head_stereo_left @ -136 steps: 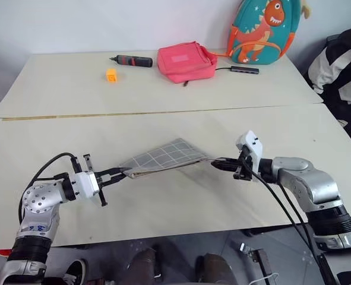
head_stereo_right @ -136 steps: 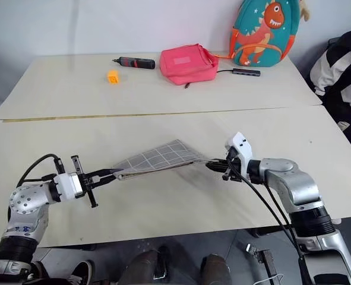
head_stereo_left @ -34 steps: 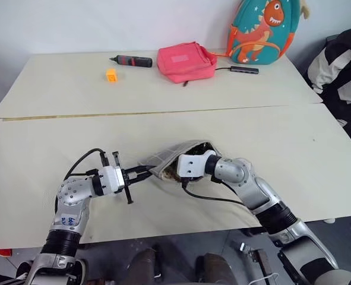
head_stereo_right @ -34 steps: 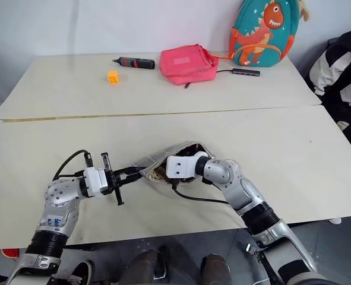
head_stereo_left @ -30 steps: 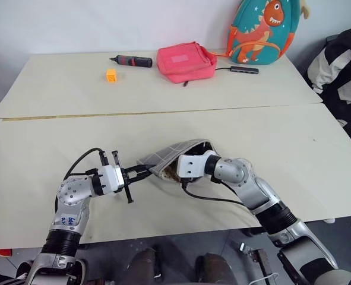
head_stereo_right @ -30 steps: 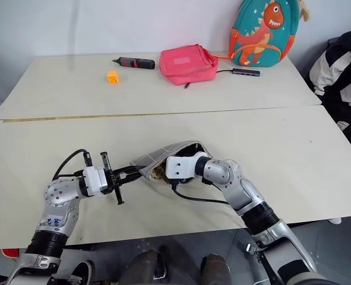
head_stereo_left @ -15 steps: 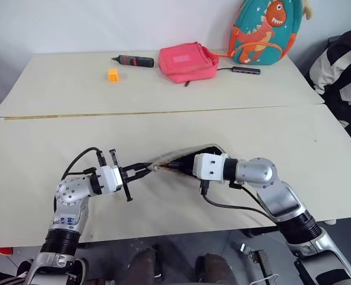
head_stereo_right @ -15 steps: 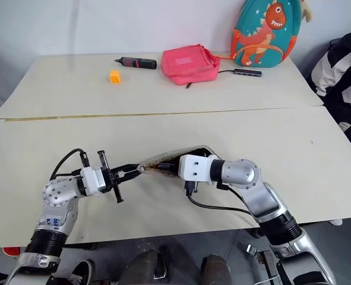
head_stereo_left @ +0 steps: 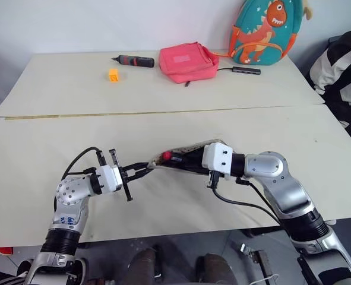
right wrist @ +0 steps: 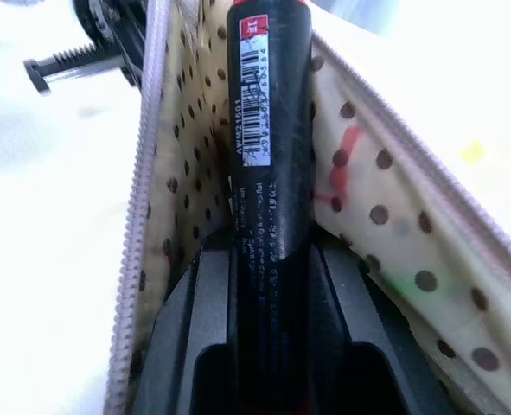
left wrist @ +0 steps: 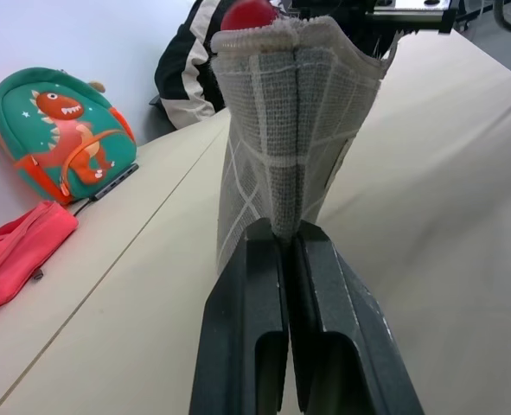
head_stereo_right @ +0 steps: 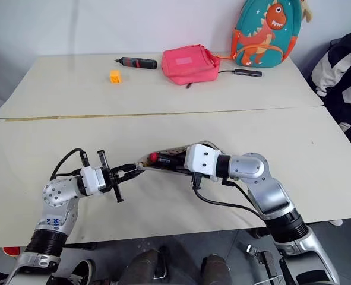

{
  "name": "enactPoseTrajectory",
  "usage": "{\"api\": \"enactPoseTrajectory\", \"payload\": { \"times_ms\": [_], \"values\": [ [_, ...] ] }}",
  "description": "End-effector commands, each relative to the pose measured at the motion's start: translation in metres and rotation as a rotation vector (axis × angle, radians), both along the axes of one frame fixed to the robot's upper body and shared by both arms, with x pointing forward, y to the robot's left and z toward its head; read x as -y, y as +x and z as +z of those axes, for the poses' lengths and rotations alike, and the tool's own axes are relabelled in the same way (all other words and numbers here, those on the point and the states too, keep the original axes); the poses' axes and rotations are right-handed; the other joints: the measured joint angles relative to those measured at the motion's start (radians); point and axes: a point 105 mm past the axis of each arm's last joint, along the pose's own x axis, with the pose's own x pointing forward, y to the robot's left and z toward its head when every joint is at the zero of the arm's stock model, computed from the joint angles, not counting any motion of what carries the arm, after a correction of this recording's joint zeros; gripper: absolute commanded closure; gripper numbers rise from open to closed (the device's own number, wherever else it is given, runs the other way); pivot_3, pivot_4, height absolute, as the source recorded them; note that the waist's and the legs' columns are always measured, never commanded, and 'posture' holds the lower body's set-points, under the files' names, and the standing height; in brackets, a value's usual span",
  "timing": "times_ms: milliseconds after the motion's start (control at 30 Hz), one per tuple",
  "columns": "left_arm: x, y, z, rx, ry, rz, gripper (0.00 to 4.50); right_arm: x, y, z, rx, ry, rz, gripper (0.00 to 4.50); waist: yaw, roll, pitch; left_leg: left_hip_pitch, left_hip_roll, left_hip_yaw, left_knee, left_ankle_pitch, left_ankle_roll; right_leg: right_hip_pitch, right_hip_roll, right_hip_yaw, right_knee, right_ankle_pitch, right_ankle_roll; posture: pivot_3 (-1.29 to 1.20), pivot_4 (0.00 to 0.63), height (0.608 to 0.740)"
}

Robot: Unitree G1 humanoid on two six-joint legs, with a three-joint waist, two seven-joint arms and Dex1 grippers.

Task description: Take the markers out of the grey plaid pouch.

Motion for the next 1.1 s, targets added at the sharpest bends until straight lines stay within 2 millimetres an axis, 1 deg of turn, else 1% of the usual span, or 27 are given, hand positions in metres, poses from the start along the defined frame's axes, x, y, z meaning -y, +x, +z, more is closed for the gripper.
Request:
{"api": "enactPoseTrajectory", "payload": {
  "times_ms": [33, 133, 167, 200, 233, 300, 367, 433, 467, 533, 567, 633, 800, 933, 1000, 1067, 1100],
  "values": [
    [-0.016, 0.004, -0.004, -0.029, 0.001, 0.066, 4.50, 0.010, -0.013, 0.041, 0.059, 0.138, 0.042, 3.89, 0.000, 0.000, 0.000, 0.000, 0.000, 0.000, 0.000, 0.000, 0.000, 0.000, 0.000, 0.000, 0.000, 0.000, 0.000, 0.00, 0.150, 0.740],
    [-0.015, 0.006, -0.002, -0.029, -0.012, 0.068, 4.50, 0.009, -0.016, 0.044, 0.069, 0.143, 0.059, 3.89, 0.000, 0.000, 0.000, 0.000, 0.000, 0.000, 0.000, 0.000, 0.000, 0.000, -0.001, 0.000, -0.001, 0.000, 0.000, 0.00, 0.150, 0.740],
    [-0.015, 0.006, -0.002, -0.027, -0.012, 0.067, 4.50, 0.009, -0.013, 0.041, 0.084, 0.125, 0.038, 3.89, 0.000, 0.000, 0.000, 0.000, 0.000, 0.000, 0.000, 0.000, 0.000, 0.000, -0.001, 0.000, -0.001, 0.000, 0.000, 0.00, 0.150, 0.740],
    [-0.015, 0.006, -0.001, -0.026, -0.013, 0.066, 4.50, 0.012, -0.006, 0.035, 0.097, 0.091, 0.003, 3.89, 0.000, 0.000, 0.000, 0.000, 0.000, 0.000, 0.000, 0.000, 0.000, 0.000, -0.001, 0.000, -0.001, 0.000, 0.000, 0.00, 0.150, 0.740],
    [-0.014, 0.006, -0.001, -0.025, -0.012, 0.063, 4.50, 0.015, 0.001, 0.024, 0.096, 0.034, -0.036, 3.89, 0.000, 0.000, 0.000, 0.000, 0.000, 0.000, 0.000, 0.000, 0.000, 0.000, -0.001, 0.000, -0.001, 0.000, 0.000, 0.00, 0.150, 0.740],
    [-0.014, 0.005, -0.001, -0.026, -0.016, 0.059, 4.50, 0.019, 0.009, 0.010, 0.123, -0.049, -0.072, 3.89, 0.000, 0.000, 0.000, 0.000, 0.000, 0.000, 0.000, 0.000, 0.000, 0.000, -0.001, 0.000, -0.001, 0.000, 0.000, 0.00, 0.150, 0.740],
    [-0.014, 0.004, -0.001, -0.029, -0.018, 0.058, 4.50, 0.016, 0.008, 0.005, 0.157, -0.063, -0.064, 3.89, 0.000, 0.000, 0.000, 0.000, -0.001, 0.000, 0.000, 0.000, 0.000, 0.000, -0.001, 0.000, -0.001, 0.000, 0.000, 0.00, 0.150, 0.740],
    [-0.014, 0.004, -0.002, -0.032, -0.021, 0.061, 4.50, 0.013, 0.006, 0.004, 0.168, -0.053, -0.048, 3.89, 0.000, 0.000, 0.000, 0.000, 0.000, 0.000, 0.000, 0.000, 0.000, -0.001, -0.001, -0.001, -0.001, 0.000, 0.000, 0.00, 0.150, 0.740],
    [-0.014, 0.004, -0.002, -0.032, -0.018, 0.062, 4.50, 0.011, 0.006, 0.008, 0.162, -0.016, -0.050, 3.89, 0.000, 0.000, 0.000, 0.000, 0.000, 0.000, 0.000, 0.000, 0.000, -0.001, -0.001, 0.000, -0.001, 0.000, 0.000, 0.00, 0.150, 0.740],
    [-0.016, 0.005, 0.000, -0.030, -0.027, 0.072, 4.50, 0.012, 0.007, 0.026, 0.165, 0.068, -0.057, 3.89, -0.001, 0.000, 0.000, 0.000, 0.000, 0.000, 0.000, 0.000, 0.000, 0.000, -0.001, -0.001, 0.000, 0.000, 0.000, 0.00, 0.150, 0.740],
    [-0.017, 0.006, 0.001, -0.030, -0.029, 0.075, 4.50, 0.013, 0.006, 0.032, 0.170, 0.091, -0.058, 3.89, -0.001, 0.000, 0.000, 0.000, 0.000, 0.000, 0.000, 0.000, 0.000, 0.000, -0.001, -0.001, 0.000, 0.000, 0.000, 0.00, 0.150, 0.740],
    [-0.018, 0.006, 0.001, -0.030, -0.027, 0.078, 4.50, 0.015, 0.005, 0.043, 0.130, 0.156, -0.054, 3.89, -0.001, 0.000, 0.000, 0.000, 0.000, 0.000, 0.000, 0.000, 0.000, 0.000, -0.001, -0.001, 0.000, 0.000, 0.000, 0.00, 0.150, 0.740],
    [-0.017, 0.005, -0.001, -0.029, -0.022, 0.076, 4.50, 0.014, 0.001, 0.047, 0.095, 0.186, -0.032, 3.89, 0.001, 0.000, 0.000, 0.000, 0.000, -0.001, 0.000, 0.000, 0.000, 0.000, -0.002, 0.000, -0.001, 0.000, 0.000, 0.00, 0.150, 0.740],
    [-0.015, 0.005, -0.001, -0.024, -0.017, 0.069, 4.50, 0.011, -0.001, 0.038, 0.037, 0.181, -0.029, 3.89, 0.001, 0.000, 0.000, 0.000, 0.000, -0.001, 0.000, 0.000, 0.000, 0.000, -0.001, 0.000, -0.001, 0.000, 0.000, 0.00, 0.150, 0.740],
    [-0.015, 0.005, -0.001, -0.024, -0.015, 0.069, 4.50, 0.011, -0.001, 0.038, 0.036, 0.186, -0.030, 3.89, 0.000, 0.000, 0.000, 0.000, 0.000, -0.001, 0.000, 0.000, 0.000, 0.000, -0.001, 0.000, -0.001, 0.000, 0.000, 0.00, 0.150, 0.740],
    [-0.016, 0.005, -0.001, -0.025, -0.015, 0.072, 4.50, 0.015, -0.002, 0.051, 0.013, 0.249, -0.028, 3.89, 0.000, 0.000, 0.000, 0.000, 0.000, -0.001, 0.000, 0.000, 0.000, 0.000, -0.001, 0.000, -0.001, 0.000, 0.000, 0.00, 0.150, 0.740],
    [-0.018, 0.005, -0.001, -0.027, -0.011, 0.077, 4.50, 0.019, -0.001, 0.062, 0.007, 0.286, -0.038, 3.89, 0.000, 0.000, 0.000, 0.000, 0.000, -0.001, 0.000, 0.000, 0.000, 0.000, -0.001, -0.001, -0.001, 0.000, 0.000, 0.00, 0.150, 0.740]
  ]
}}
